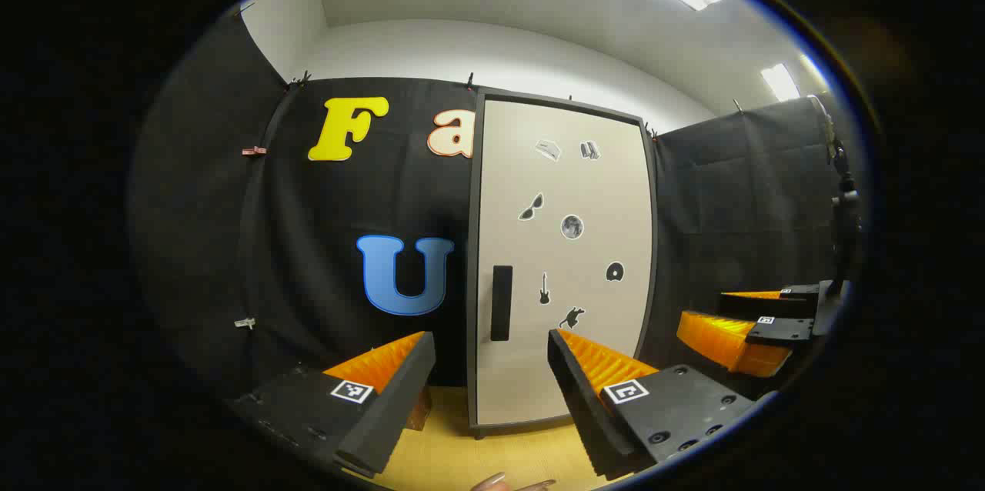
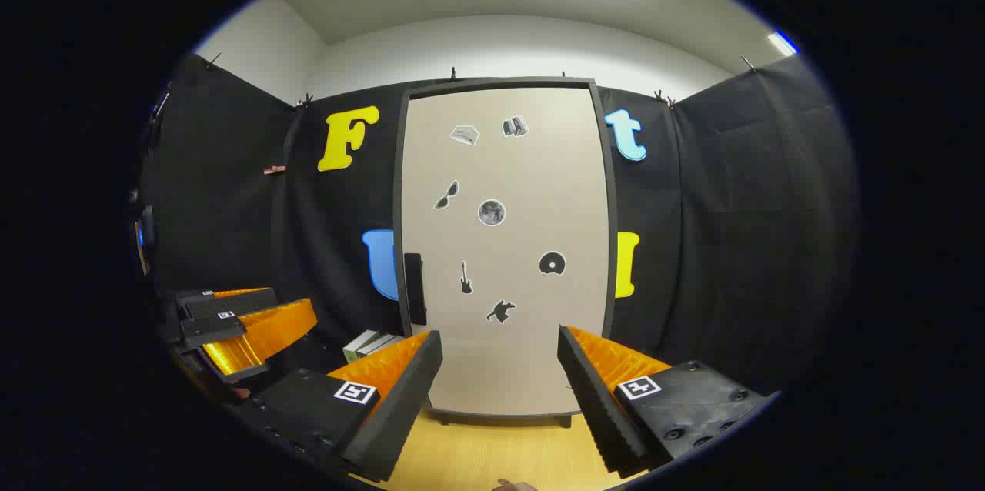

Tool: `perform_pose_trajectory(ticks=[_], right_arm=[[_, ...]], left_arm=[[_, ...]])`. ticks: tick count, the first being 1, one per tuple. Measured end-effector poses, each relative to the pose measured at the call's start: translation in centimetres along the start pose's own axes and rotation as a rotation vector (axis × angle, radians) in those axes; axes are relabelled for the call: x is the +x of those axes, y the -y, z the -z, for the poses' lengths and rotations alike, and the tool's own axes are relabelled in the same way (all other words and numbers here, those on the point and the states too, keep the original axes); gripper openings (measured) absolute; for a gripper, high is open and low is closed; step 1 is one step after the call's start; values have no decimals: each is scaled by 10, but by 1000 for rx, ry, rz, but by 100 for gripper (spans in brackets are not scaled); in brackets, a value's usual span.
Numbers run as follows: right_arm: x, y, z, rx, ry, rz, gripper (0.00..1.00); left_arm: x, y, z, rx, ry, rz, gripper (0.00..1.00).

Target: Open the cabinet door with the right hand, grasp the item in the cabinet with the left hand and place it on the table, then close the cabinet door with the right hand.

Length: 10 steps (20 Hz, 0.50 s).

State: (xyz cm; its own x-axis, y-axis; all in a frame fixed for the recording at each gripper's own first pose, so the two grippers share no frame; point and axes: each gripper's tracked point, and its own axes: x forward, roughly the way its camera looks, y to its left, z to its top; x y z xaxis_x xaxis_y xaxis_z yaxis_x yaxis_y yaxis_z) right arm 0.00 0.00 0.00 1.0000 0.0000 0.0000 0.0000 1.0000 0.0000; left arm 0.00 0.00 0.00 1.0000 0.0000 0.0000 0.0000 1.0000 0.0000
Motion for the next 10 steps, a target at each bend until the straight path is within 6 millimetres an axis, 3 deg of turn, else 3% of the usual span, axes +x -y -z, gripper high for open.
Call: perform_pose_trajectory(ticks=[10], right_arm=[[4,1,-7,4,28,30,98]], left_arm=[[3,-9,0,0,2,0,93]])
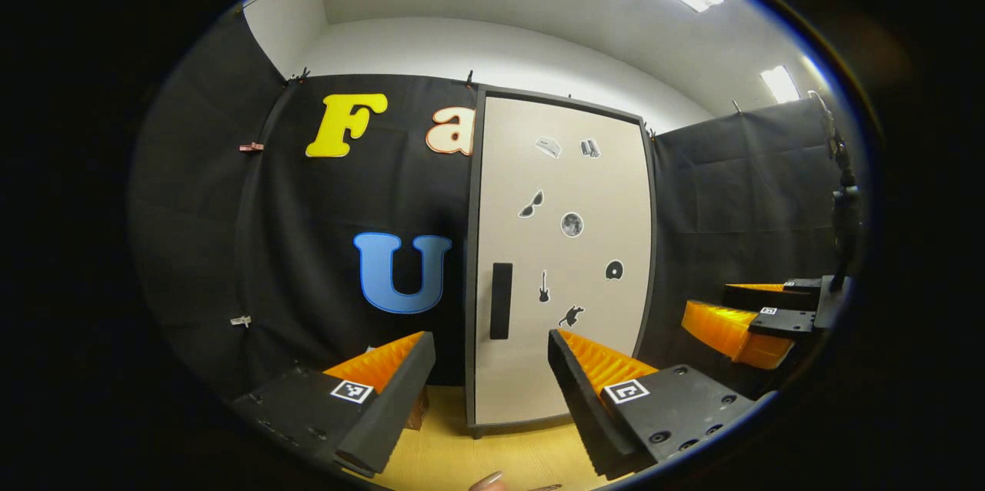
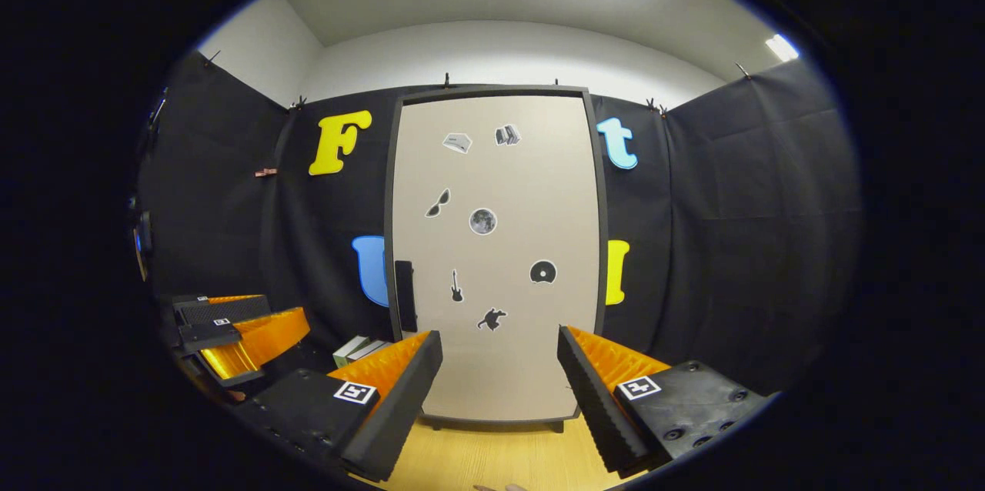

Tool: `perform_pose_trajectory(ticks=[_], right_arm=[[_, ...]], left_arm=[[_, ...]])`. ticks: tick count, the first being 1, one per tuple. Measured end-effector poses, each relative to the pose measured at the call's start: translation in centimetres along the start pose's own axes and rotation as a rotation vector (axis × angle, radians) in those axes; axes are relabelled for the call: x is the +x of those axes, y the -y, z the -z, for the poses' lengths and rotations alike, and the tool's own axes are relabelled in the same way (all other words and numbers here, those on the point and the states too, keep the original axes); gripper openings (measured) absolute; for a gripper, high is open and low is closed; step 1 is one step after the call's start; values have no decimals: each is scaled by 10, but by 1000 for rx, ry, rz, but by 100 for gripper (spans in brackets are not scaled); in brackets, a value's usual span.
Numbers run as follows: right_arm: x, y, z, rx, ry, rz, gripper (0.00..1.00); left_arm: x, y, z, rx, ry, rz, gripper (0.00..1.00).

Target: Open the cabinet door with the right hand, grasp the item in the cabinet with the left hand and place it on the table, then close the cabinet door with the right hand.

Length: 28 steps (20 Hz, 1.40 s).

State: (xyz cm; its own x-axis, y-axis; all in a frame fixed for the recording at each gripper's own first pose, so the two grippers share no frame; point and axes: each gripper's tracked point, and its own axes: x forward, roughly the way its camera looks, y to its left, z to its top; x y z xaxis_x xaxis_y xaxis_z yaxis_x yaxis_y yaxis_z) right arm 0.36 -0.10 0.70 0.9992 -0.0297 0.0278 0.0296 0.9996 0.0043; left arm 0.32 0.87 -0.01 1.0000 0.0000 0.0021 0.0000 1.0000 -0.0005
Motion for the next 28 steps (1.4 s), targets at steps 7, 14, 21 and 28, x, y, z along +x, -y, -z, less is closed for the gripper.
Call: perform_pose_trajectory(ticks=[7,14,21,28], right_arm=[[-1,-10,2,-20,-5,-5,98],[-2,-33,4,-27,4,-11,98],[30,-48,3,-8,30,-48,97],[91,-68,19,-18,19,-146,97]], left_arm=[[-1,-4,4,-11,-8,11,93],[-14,-19,2,26,-6,15,93],[-4,-26,3,49,9,-13,93],[22,-44,7,39,31,-114,93]])
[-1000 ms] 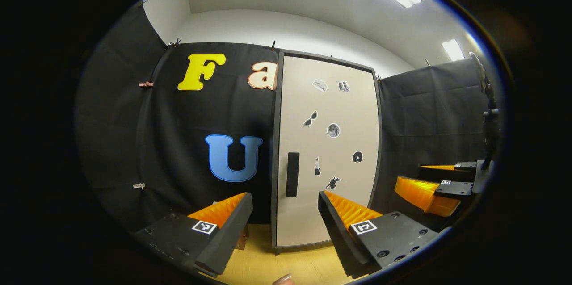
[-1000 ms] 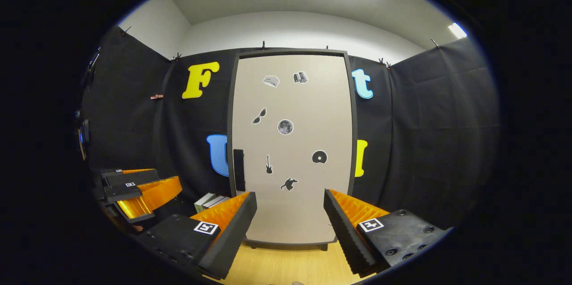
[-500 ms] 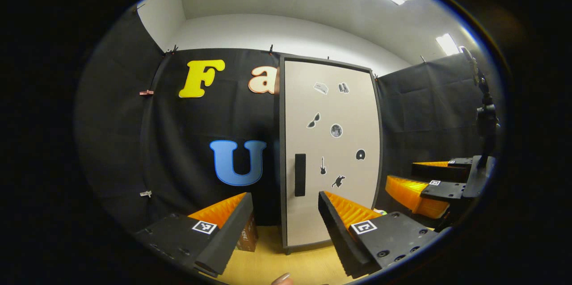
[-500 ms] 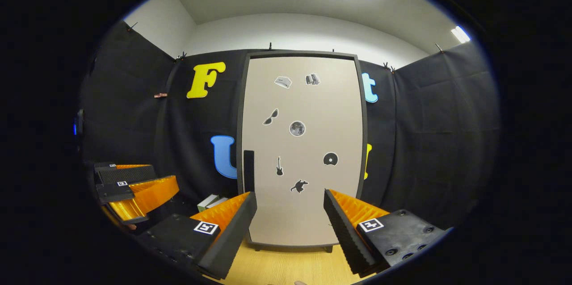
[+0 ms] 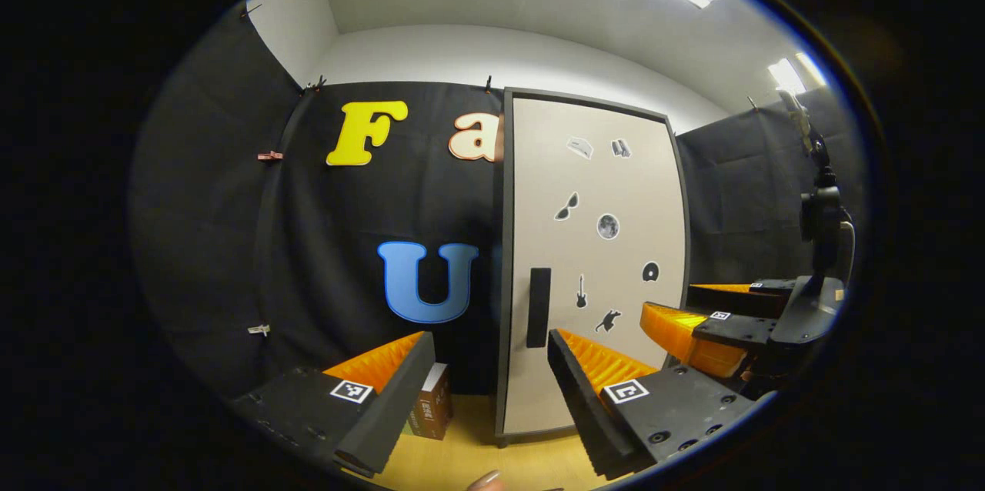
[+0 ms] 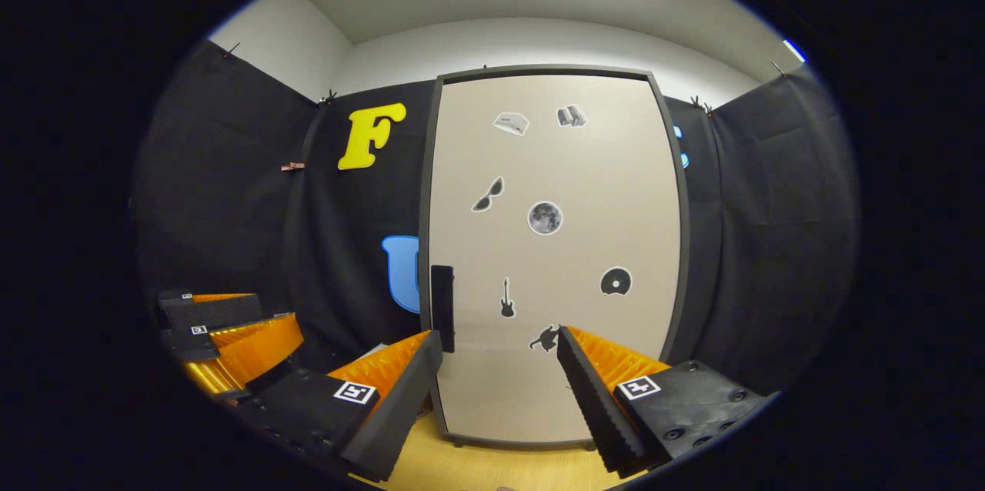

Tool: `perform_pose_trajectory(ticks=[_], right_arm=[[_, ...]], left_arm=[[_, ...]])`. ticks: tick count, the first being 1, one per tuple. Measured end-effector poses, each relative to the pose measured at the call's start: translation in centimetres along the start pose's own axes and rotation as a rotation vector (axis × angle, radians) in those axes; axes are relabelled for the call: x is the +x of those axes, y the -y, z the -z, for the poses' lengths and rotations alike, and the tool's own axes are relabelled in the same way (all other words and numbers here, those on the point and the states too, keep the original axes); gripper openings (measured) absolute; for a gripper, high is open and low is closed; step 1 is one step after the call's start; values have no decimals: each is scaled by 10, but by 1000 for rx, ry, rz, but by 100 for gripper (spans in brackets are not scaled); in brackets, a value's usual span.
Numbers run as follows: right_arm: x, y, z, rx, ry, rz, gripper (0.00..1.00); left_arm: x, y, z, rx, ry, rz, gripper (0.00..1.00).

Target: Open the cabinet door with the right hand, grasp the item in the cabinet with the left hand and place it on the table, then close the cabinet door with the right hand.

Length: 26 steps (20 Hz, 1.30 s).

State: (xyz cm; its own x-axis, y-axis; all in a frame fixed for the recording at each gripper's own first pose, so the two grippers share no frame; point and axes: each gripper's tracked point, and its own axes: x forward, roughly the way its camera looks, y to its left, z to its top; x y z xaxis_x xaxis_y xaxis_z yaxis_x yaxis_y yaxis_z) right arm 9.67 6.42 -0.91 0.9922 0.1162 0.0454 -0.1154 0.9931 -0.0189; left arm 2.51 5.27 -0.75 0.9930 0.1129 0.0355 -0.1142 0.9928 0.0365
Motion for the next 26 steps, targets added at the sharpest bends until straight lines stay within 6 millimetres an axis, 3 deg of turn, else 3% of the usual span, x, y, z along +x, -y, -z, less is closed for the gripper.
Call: perform_pose_trajectory(ticks=[6,11,14,15,22,26], right_arm=[[48,-38,19,10,2,-73,97],[88,-62,31,0,16,-74,91],[109,-71,40,11,4,-65,73],[116,-74,44,19,-8,-63,73],[160,-65,63,13,-33,36,75],[171,-62,68,11,-48,77,59]], left_arm=[[10,-12,12,-16,-11,-22,93],[9,-21,18,1,-22,-33,93],[4,-22,22,-11,-35,-26,93],[2,-19,24,-26,-38,-16,93],[2,-15,21,-40,-33,33,93],[4,-18,19,-46,-41,39,93]])
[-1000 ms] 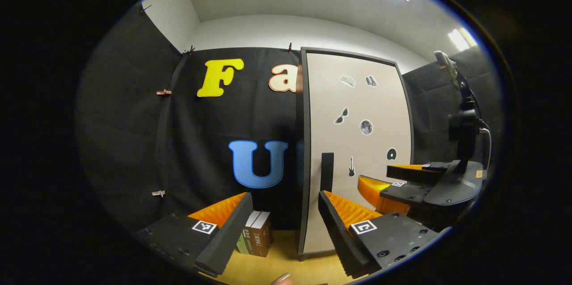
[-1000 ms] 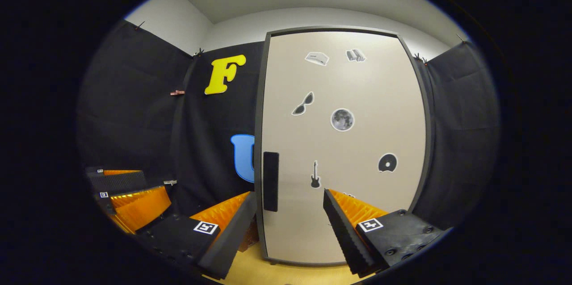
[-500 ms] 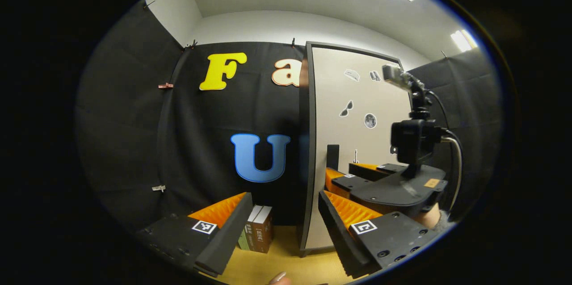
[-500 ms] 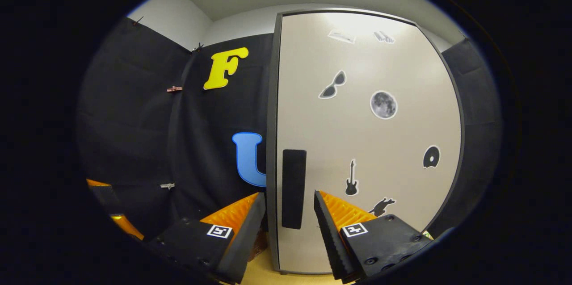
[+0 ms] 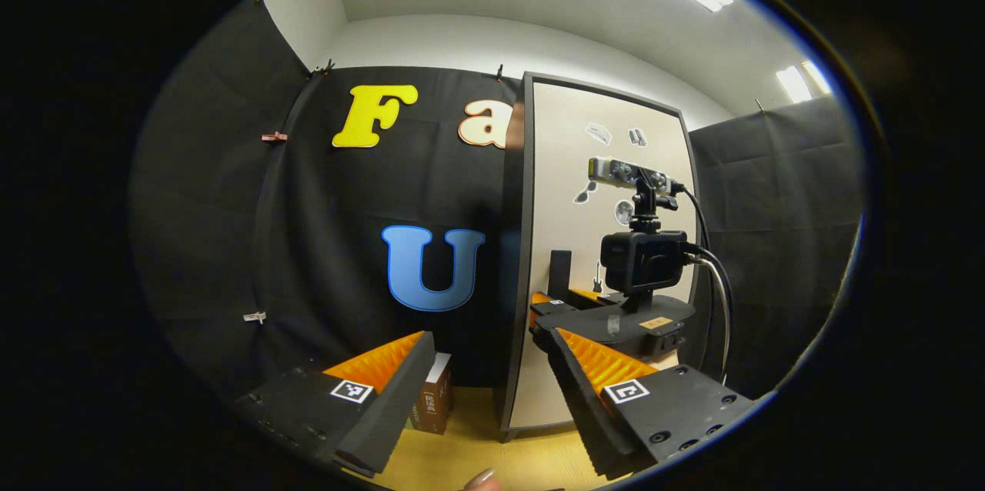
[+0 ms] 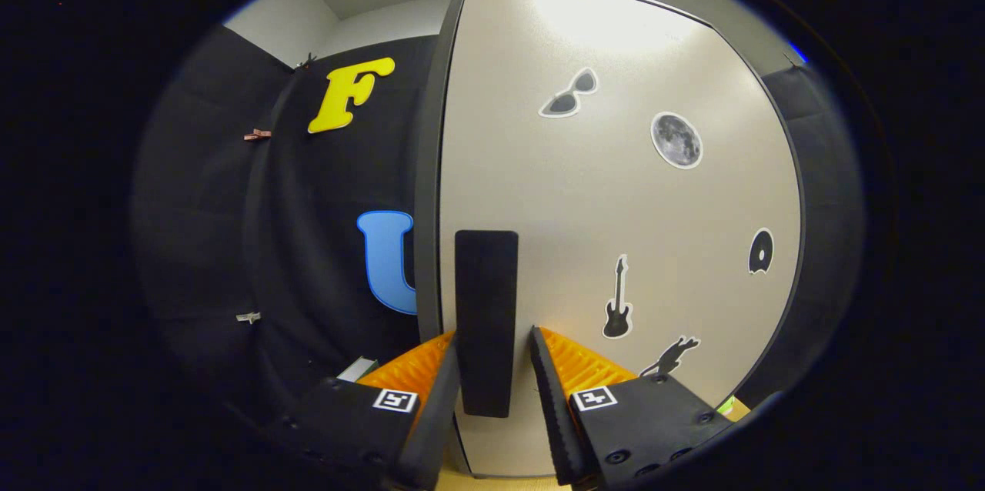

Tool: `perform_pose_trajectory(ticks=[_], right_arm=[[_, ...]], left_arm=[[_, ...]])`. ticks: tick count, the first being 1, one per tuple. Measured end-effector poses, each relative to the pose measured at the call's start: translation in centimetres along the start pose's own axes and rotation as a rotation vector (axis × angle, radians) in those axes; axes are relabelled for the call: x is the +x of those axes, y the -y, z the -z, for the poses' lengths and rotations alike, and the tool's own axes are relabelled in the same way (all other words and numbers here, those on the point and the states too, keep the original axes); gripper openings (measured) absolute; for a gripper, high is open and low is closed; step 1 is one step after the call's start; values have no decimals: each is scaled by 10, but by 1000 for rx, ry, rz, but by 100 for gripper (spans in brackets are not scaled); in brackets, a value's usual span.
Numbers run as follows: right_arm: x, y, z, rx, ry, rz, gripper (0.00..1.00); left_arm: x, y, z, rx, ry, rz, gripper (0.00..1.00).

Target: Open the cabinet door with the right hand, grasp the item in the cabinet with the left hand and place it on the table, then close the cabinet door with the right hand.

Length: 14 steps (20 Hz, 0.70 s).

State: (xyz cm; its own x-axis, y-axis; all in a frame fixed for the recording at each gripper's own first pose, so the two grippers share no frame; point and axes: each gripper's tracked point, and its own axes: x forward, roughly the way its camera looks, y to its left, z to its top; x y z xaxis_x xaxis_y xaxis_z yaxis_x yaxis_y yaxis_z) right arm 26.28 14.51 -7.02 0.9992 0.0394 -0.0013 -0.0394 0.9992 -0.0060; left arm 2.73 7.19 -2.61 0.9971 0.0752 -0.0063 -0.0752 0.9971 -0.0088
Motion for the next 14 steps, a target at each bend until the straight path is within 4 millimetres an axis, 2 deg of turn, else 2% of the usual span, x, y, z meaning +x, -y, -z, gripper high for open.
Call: perform_pose_trajectory(ticks=[1,3,7,8,11,12,14], right_arm=[[-2,-3,1,-6,-2,-1,55],[-1,-3,2,-29,0,26,40],[-1,-2,4,-32,1,40,33],[-3,-3,2,-39,6,41,25],[-1,-2,4,-20,-5,40,25],[-3,-2,3,-4,-5,45,14],[-3,-1,3,-11,-11,42,14]], left_arm=[[0,0,-1,10,3,-6,93],[-4,-1,-5,15,15,-11,93],[-9,-6,-6,-12,13,-7,93],[-12,-9,-6,-14,8,-13,93],[-37,-15,-1,-35,2,-11,93],[-44,-14,-2,-47,1,3,93],[-55,-14,-4,-59,4,22,93]])
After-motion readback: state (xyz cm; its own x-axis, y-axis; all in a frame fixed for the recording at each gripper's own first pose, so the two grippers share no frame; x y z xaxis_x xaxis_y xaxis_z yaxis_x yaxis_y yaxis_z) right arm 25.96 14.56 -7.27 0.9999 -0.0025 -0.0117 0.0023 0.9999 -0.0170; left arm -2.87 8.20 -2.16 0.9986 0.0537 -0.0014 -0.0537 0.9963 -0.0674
